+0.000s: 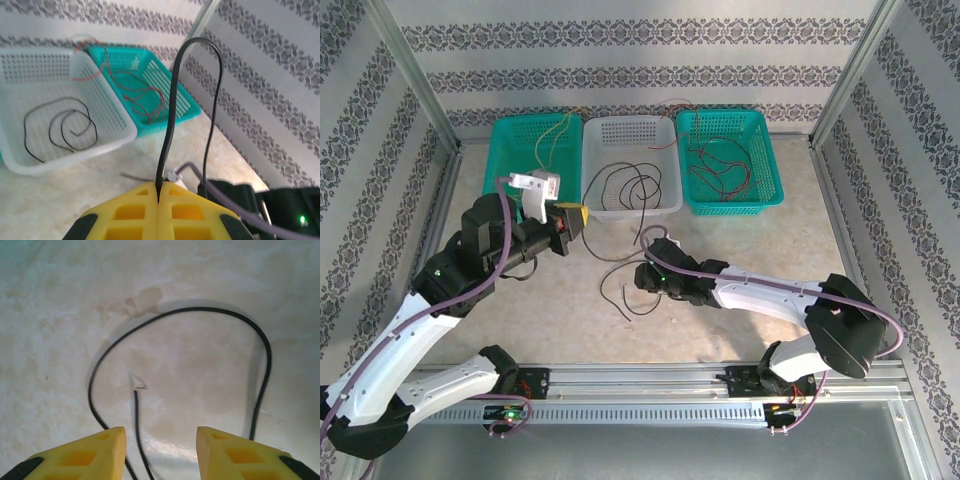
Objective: Untangle the cables
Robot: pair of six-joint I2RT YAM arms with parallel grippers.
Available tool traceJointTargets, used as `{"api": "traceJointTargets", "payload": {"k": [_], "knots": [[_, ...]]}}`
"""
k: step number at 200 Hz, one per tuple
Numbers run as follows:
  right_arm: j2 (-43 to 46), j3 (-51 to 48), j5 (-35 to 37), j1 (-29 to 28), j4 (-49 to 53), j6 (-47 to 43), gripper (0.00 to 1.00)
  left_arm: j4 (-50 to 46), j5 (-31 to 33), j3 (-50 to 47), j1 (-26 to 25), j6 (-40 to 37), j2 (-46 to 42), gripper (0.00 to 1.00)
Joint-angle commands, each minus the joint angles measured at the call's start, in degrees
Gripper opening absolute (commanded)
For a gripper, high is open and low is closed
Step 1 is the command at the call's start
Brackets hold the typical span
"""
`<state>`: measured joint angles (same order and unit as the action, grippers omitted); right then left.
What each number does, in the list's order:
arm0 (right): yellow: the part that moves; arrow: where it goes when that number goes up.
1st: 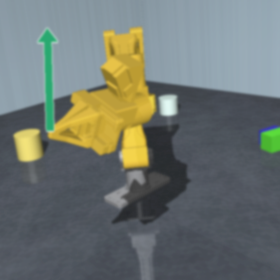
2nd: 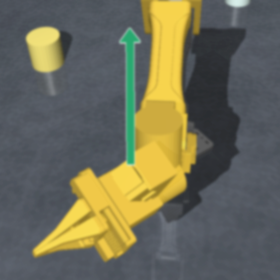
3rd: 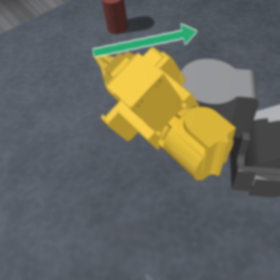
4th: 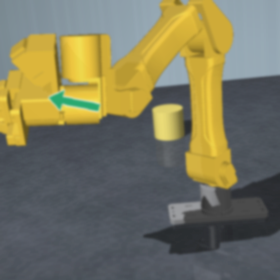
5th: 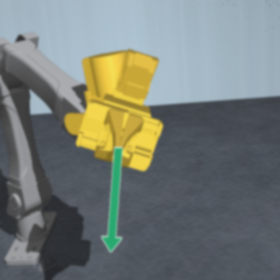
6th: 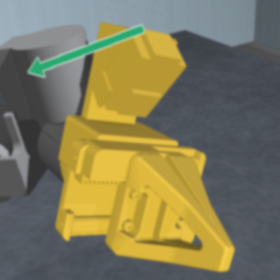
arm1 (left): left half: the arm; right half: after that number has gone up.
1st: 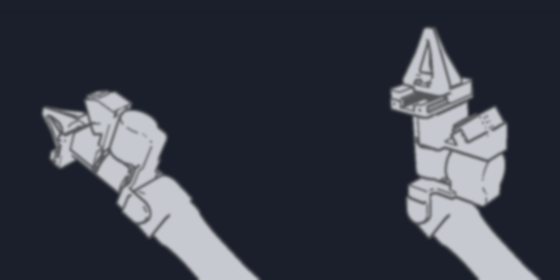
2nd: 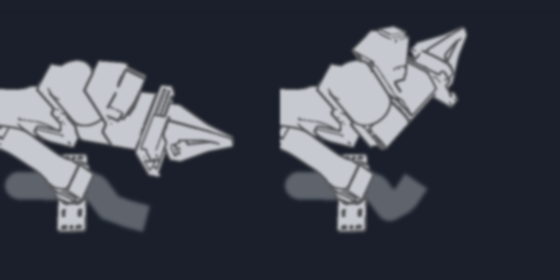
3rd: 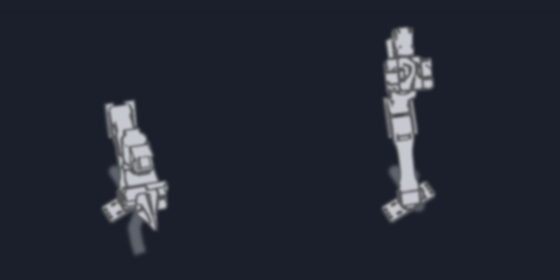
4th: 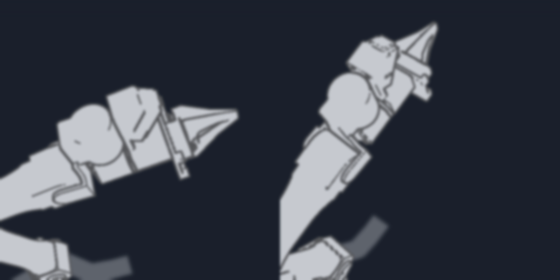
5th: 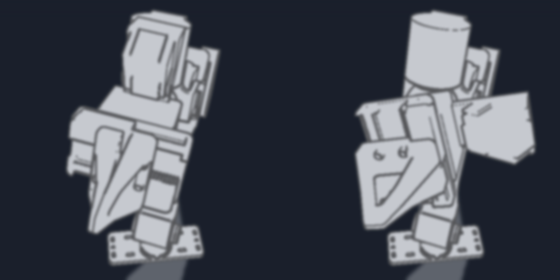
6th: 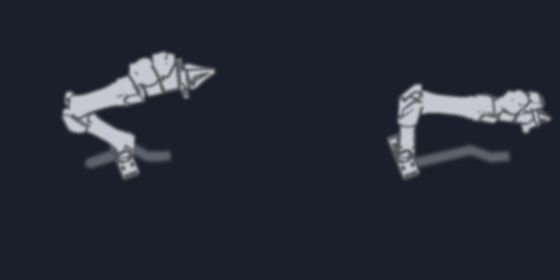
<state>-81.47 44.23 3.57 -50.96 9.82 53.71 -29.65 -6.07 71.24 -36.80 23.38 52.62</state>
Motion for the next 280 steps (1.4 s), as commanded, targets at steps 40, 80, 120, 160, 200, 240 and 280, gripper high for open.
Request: {"api": "traceJointTargets", "payload": {"k": [40,80,120,160,200,240,280], "knots": [[5.68,-5.43,0.04,3.05,-1.05,2.10,0.42,1.83,11.94,16.73,0.76,-8.66,14.49,0.00],[9.23,-8.13,1.17,3.31,0.37,2.62,0.42,3.95,10.65,28.33,5.95,-7.91,28.04,0.00],[12.75,-10.54,1.52,4.44,1.77,2.88,0.42,6.92,6.02,35.70,10.96,-4.82,40.12,0.00],[14.74,-10.92,2.30,4.90,3.32,2.14,0.42,7.76,3.25,40.92,12.53,-4.43,51.32,0.00],[15.71,-10.18,2.82,4.91,5.52,0.96,0.42,4.55,2.92,43.03,12.74,-4.65,57.71,0.48],[16.54,-9.18,2.93,4.26,6.87,-0.10,0.43,8.30,6.03,33.95,12.76,-3.07,50.64,0.57],[12.01,-5.88,2.77,0.95,5.96,-1.05,0.44,11.65,6.83,14.75,12.72,0.05,32.72,0.54]]}}
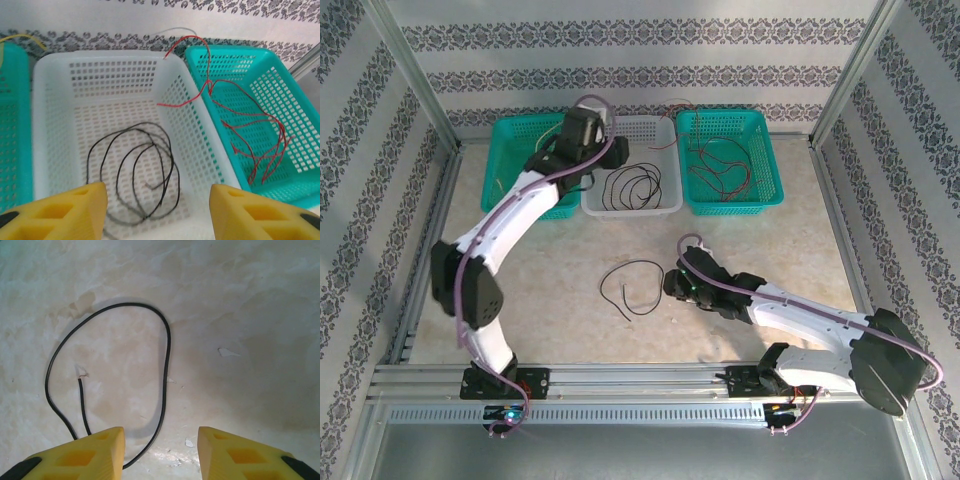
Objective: Untangle the cables
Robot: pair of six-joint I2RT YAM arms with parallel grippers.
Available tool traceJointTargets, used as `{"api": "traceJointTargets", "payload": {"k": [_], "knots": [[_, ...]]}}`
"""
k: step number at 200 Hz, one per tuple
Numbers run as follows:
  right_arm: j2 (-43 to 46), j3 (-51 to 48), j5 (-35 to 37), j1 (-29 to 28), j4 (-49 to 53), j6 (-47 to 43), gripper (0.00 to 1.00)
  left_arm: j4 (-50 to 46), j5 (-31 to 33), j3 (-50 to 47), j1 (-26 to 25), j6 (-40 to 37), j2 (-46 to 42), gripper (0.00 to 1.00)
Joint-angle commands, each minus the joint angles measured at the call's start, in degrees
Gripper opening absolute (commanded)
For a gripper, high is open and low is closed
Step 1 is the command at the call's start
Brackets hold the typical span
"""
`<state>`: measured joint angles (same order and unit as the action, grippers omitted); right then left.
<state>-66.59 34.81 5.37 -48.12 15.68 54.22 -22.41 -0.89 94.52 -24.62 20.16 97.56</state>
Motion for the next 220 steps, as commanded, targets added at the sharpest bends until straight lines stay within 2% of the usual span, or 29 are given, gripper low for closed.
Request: {"api": "traceJointTargets", "payload": {"k": [1,22,58,104,135,160,185,220], "knots": [[-3.13,3.70,0.93,-1.98,0.07,-1.61,0.44,4.50,1.58,-9.12,0.59,3.41,-12.48,0.54],[-8.58,7.55,0.09,-4.20,-0.33,-2.75,0.42,2.74,-0.82,-19.69,0.62,4.80,-23.00,0.51],[-18.02,15.02,-0.36,-8.23,0.19,-4.70,0.41,-6.05,-1.58,-33.94,0.59,5.59,-38.70,0.53],[-29.79,23.94,0.57,-9.79,5.95,-5.23,0.37,-10.25,-3.94,-46.54,0.56,10.31,-54.13,0.57],[-33.22,28.26,3.00,-10.97,12.29,-5.85,0.36,-7.89,-7.95,-50.02,0.57,12.07,-54.40,0.56],[-34.10,28.87,2.44,-12.03,14.38,-6.82,0.37,-6.65,-8.90,-50.67,0.55,12.35,-52.27,0.55],[-34.23,29.29,4.85,-13.60,18.56,-7.35,0.37,-4.80,-9.39,-51.10,0.59,12.53,-51.63,0.55],[-35.88,29.59,2.49,-14.88,19.01,-12.01,0.39,-3.78,-9.59,-51.72,0.59,12.71,-50.89,0.55]]}}
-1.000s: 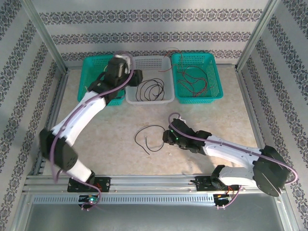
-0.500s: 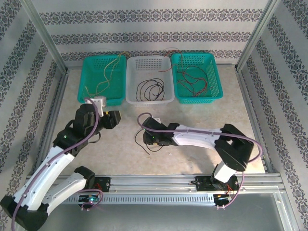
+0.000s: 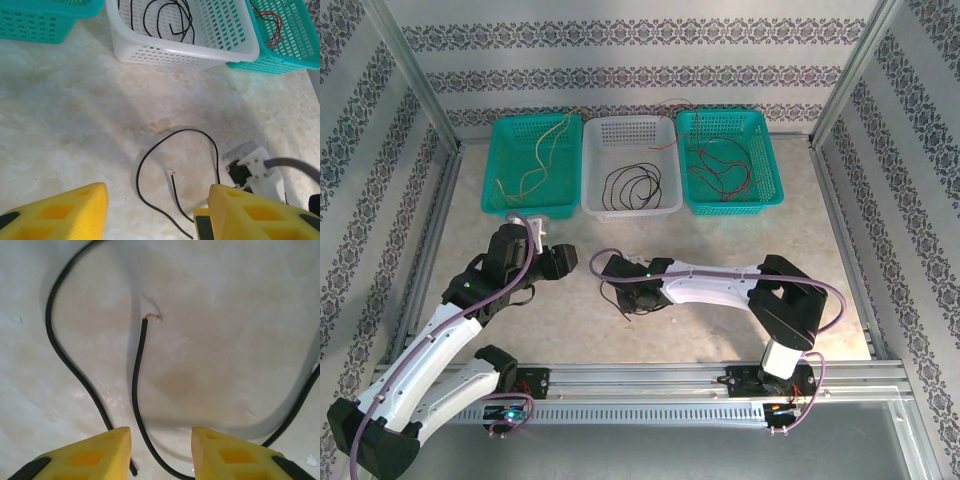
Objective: Untangle the cables
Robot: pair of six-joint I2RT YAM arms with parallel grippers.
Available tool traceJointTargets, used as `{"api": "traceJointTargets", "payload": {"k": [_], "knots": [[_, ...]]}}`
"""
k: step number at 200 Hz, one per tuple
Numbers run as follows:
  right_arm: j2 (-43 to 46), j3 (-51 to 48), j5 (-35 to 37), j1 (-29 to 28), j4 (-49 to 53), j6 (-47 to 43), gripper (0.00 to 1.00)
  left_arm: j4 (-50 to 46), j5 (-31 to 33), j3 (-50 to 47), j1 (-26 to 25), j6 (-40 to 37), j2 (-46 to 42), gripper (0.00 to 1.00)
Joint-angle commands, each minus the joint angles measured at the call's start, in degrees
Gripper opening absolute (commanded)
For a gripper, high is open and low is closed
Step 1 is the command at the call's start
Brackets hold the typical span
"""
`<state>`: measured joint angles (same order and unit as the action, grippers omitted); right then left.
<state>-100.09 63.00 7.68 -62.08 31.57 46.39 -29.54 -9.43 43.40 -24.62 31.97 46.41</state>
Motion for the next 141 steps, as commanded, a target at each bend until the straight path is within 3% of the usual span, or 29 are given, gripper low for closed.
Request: {"api": "traceJointTargets", "payload": {"k": [1,74,97,141], "knots": [[-2.51,1.54,0.16,-0.97,3.18,-4.32,0.39,3.35,-1.08,-0.59,0.61,0.90,0.30,0.55],[-8.87,6.52,1.18,-1.08,6.66,-8.64,0.39,3.63,-1.24,-1.30,0.56,2.04,0.02,0.55],[-9.93,6.21,0.98,-1.10,6.79,-8.52,0.31,3.80,-1.30,-1.04,0.56,2.05,0.45,0.54],[-7.86,4.64,2.07,-1.10,6.28,-8.07,0.08,4.89,-1.67,-0.97,0.61,2.74,1.22,0.54]]}}
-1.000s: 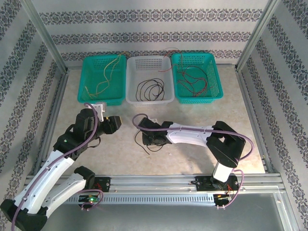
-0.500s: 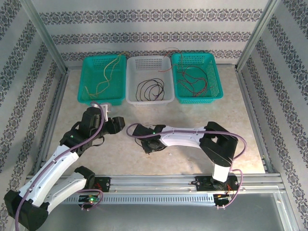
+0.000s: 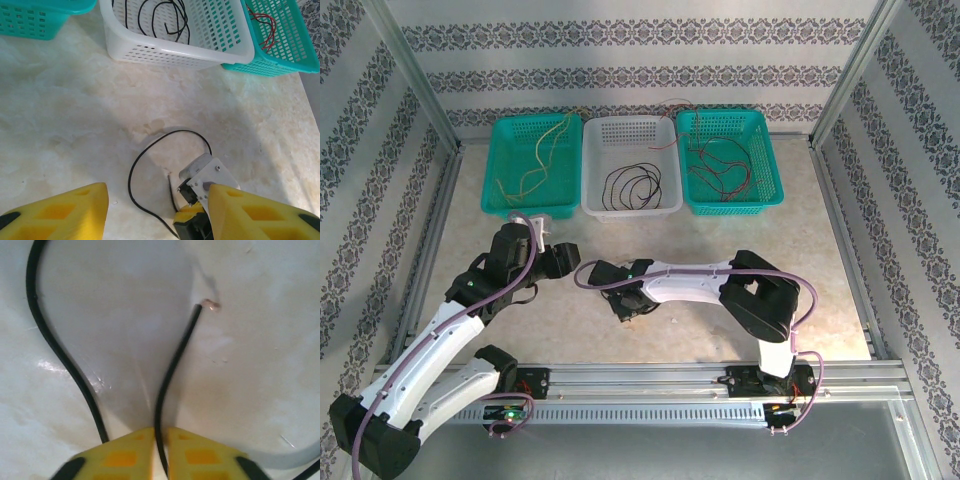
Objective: Untangle the cables
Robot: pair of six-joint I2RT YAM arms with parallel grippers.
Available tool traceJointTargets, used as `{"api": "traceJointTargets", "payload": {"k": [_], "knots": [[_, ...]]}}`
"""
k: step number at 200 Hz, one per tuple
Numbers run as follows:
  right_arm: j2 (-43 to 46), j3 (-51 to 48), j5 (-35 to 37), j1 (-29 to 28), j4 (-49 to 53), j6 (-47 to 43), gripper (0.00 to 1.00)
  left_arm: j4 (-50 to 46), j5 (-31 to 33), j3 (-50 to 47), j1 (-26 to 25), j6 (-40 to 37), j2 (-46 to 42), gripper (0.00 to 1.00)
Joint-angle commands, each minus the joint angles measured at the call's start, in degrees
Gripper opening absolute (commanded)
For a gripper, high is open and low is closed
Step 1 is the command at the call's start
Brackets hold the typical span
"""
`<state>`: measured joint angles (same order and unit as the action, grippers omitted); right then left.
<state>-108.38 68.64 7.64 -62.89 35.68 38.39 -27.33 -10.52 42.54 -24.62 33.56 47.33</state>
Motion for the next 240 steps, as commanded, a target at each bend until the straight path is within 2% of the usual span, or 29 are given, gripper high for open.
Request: {"api": "traceJointTargets", "payload": {"k": [1,25,96,129,167,240], "knots": [[0.52,-1.07,2.16,-0.29,2.10,-0.07,0.08,2.70,-0.56,-0.11,0.62,1.15,0.35,0.54],[4.10,-2.53,2.97,-0.30,0.51,0.06,0.00,3.09,-0.91,-0.06,0.63,1.33,0.48,0.54],[24.14,-4.40,4.72,1.35,-5.10,-0.30,0.00,6.84,-4.30,0.53,0.56,1.90,-0.02,0.54],[33.68,-5.21,-0.08,5.06,-10.69,0.98,0.00,16.85,-11.51,-1.08,0.62,3.57,-1.80,0.54],[40.65,-2.04,-1.99,5.90,-14.82,-0.07,0.00,31.21,-20.62,-3.70,0.15,6.37,-3.17,0.55],[43.19,6.31,-7.43,7.61,-22.88,0.19,0.00,53.75,-25.24,-6.65,-4.95,6.55,0.01,0.64]]}}
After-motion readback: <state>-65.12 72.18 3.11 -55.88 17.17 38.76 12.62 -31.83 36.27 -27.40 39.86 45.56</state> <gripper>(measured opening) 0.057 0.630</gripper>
